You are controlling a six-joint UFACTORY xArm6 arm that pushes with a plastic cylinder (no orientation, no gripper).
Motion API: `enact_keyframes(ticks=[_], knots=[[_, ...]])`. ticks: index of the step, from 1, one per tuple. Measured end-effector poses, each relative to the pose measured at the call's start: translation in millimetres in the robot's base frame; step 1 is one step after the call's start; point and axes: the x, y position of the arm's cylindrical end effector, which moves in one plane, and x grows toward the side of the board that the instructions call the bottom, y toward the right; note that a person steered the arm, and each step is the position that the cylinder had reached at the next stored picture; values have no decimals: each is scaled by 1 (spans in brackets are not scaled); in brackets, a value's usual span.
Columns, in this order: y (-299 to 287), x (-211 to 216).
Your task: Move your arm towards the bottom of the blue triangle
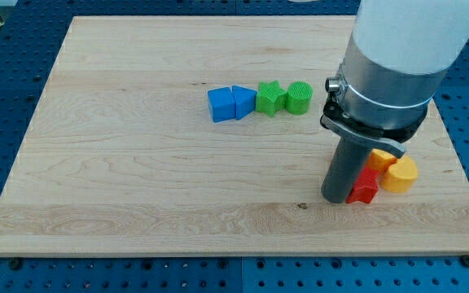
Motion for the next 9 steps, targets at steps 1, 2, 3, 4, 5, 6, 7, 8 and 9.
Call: enact_keyframes(ticks=[1,2,3,4,5,6,7,8,9], knots=[[1,0],[0,0],[-18,0],[-25,0],[-29,0],[-47,0],[-51,0],[-72,-6],[-82,-9]])
